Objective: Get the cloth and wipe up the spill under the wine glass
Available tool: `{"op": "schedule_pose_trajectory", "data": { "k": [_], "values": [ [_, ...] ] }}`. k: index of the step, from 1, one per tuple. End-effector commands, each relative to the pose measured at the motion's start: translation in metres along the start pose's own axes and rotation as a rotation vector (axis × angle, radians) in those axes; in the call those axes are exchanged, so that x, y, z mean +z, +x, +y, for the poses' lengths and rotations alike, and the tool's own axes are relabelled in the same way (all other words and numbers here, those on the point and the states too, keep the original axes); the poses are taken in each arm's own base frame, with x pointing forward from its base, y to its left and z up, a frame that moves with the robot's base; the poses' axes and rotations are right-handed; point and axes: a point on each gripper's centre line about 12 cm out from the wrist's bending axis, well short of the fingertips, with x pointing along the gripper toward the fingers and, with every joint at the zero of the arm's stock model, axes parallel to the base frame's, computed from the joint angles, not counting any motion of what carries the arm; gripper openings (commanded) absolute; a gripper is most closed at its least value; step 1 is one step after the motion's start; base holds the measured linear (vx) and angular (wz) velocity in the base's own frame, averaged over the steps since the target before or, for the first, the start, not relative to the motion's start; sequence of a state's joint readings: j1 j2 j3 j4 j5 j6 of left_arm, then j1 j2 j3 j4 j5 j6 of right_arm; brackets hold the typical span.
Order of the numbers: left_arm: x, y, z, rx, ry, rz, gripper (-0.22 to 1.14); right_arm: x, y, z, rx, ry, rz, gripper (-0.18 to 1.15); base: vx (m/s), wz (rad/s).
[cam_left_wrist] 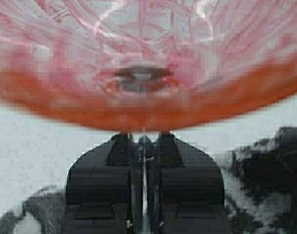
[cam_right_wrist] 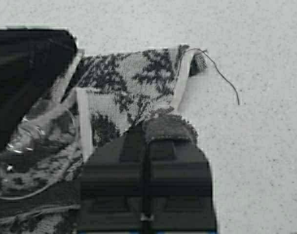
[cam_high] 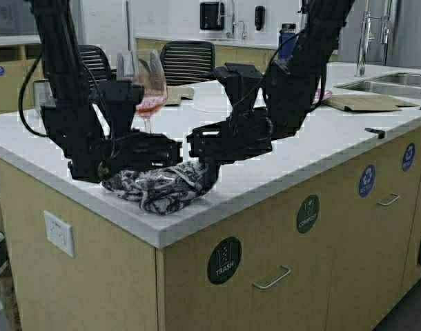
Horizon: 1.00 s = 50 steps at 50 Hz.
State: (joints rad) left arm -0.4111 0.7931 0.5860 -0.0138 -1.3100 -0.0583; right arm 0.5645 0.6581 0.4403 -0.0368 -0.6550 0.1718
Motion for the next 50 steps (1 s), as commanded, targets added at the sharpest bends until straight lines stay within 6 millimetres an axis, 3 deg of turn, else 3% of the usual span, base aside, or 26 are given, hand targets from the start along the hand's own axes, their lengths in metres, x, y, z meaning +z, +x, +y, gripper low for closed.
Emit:
{"op": "schedule_pose_trajectory", "data": {
  "k": [1, 6, 13, 19, 29, 35, 50],
  "values": [
    [-0.009, 0.005, -0.001, -0.006, -0.002, 0.005, 0.24, 0.020, -0.004, 0.004, 0.009, 0.000, -0.054, 0.05, 0.00, 0.00],
    [-0.010, 0.006, -0.001, -0.006, -0.004, 0.000, 0.24, 0.024, -0.006, 0.004, 0.007, 0.003, -0.063, 0.05, 0.00, 0.00],
    [0.024, 0.009, -0.003, -0.012, -0.006, -0.064, 0.24, 0.039, -0.014, -0.012, -0.030, 0.034, -0.095, 0.06, 0.00, 0.00],
    [0.048, 0.008, -0.006, -0.020, -0.006, -0.105, 0.24, 0.061, -0.035, -0.056, -0.154, 0.166, -0.172, 0.05, 0.00, 0.00],
    [0.051, 0.015, -0.006, -0.026, 0.000, -0.124, 0.24, 0.094, -0.101, -0.126, -0.380, 0.421, -0.428, 0.05, 0.00, 0.00],
    [0.044, 0.020, -0.007, -0.033, 0.001, -0.122, 0.24, 0.102, -0.118, -0.131, -0.396, 0.425, -0.519, 0.05, 0.00, 0.00],
    [0.020, 0.037, -0.007, -0.041, 0.011, -0.116, 0.24, 0.099, -0.122, -0.130, -0.394, 0.416, -0.532, 0.05, 0.00, -0.01]
  ]
}}
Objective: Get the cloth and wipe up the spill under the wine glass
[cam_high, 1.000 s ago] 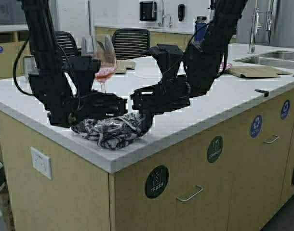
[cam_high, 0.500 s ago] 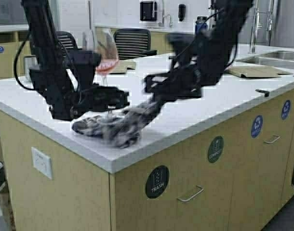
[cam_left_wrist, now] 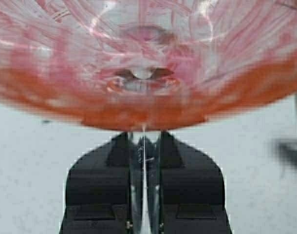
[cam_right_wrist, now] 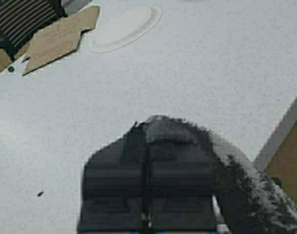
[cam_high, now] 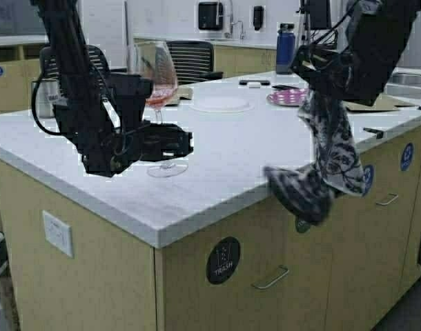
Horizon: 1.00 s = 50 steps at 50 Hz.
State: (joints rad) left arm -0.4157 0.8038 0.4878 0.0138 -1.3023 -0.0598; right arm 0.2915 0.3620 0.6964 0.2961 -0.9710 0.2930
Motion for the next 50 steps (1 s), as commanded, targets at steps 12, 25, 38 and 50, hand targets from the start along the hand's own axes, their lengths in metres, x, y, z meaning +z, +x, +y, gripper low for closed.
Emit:
{"op": "schedule_pose_trajectory", "data": {
  "k": [12, 25, 38, 50],
  "values": [
    [-0.016, 0.014, 0.001, -0.004, 0.014, -0.017, 0.25, 0.016, -0.002, 0.008, 0.030, 0.003, -0.046, 0.05, 0.00, 0.00],
    [-0.025, 0.015, 0.002, 0.003, 0.029, -0.006, 0.28, 0.016, -0.002, 0.009, 0.044, -0.009, -0.042, 0.05, 0.00, 0.00],
    [-0.028, 0.015, 0.007, 0.036, 0.066, -0.002, 0.58, 0.012, -0.002, 0.010, 0.056, -0.020, -0.030, 0.05, 0.00, 0.00],
    [-0.025, 0.015, 0.011, 0.075, 0.064, -0.031, 0.89, 0.007, -0.002, 0.009, 0.064, -0.032, -0.015, 0.05, 0.00, 0.00]
  ]
}}
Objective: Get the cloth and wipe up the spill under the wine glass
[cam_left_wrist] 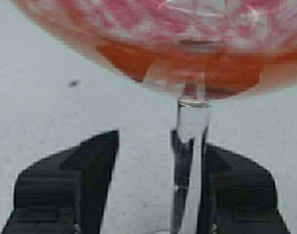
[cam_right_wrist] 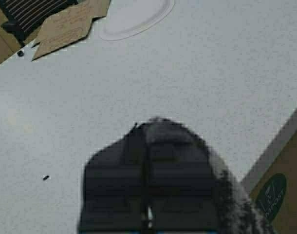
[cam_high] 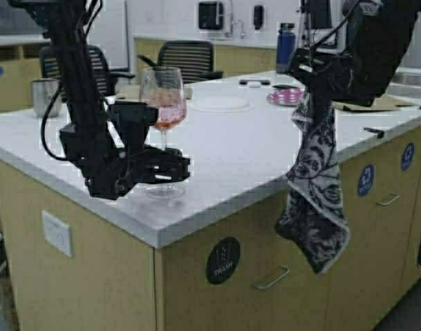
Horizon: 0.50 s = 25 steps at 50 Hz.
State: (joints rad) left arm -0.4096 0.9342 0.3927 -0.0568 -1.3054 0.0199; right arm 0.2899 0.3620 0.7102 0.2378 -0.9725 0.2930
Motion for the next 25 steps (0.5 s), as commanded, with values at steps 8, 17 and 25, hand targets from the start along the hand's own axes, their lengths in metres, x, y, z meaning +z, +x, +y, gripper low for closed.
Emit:
{"op": "schedule_pose_trajectory", "data": {
  "k": [8, 17, 25],
  "values": [
    [0.019, -0.001, -0.001, 0.005, -0.001, -0.090, 0.94, 0.011, 0.000, 0.007, 0.029, -0.003, -0.035, 0.05, 0.00, 0.00],
    [0.025, -0.029, 0.000, -0.001, -0.009, -0.120, 0.94, 0.006, -0.005, 0.004, 0.025, -0.005, -0.018, 0.05, 0.00, 0.00],
    [0.031, -0.070, 0.003, 0.000, -0.003, -0.148, 0.94, 0.005, -0.009, 0.002, 0.024, -0.006, -0.022, 0.05, 0.00, 0.00]
  ]
}}
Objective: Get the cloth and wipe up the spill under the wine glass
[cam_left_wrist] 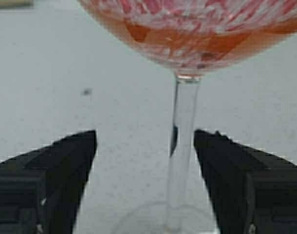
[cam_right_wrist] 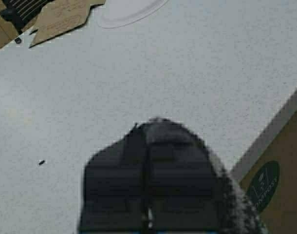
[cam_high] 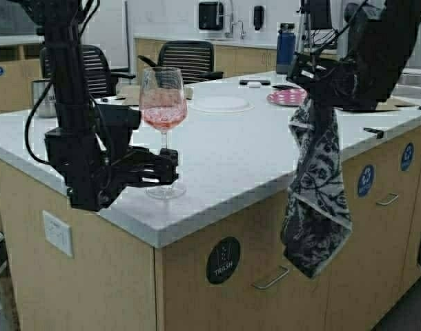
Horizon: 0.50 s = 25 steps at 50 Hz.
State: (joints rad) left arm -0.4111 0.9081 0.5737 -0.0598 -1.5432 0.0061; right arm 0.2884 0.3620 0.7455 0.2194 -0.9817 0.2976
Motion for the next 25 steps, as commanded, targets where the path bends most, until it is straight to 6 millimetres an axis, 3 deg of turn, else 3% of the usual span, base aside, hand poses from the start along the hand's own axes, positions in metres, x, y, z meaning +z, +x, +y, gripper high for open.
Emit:
{"op": "schedule_pose_trajectory", "data": {
  "k": [1, 15, 25],
  "values": [
    [0.025, -0.024, 0.000, -0.006, 0.001, -0.065, 0.94, 0.012, -0.001, 0.006, 0.023, 0.006, -0.050, 0.05, 0.00, 0.00],
    [0.033, -0.086, -0.007, -0.045, -0.019, 0.043, 0.94, 0.012, -0.017, 0.013, 0.050, -0.016, -0.035, 0.06, 0.00, 0.00],
    [0.061, -0.119, -0.013, -0.074, -0.018, 0.097, 0.94, 0.018, -0.044, 0.032, 0.138, -0.087, 0.081, 0.06, 0.00, 0.00]
  ]
}}
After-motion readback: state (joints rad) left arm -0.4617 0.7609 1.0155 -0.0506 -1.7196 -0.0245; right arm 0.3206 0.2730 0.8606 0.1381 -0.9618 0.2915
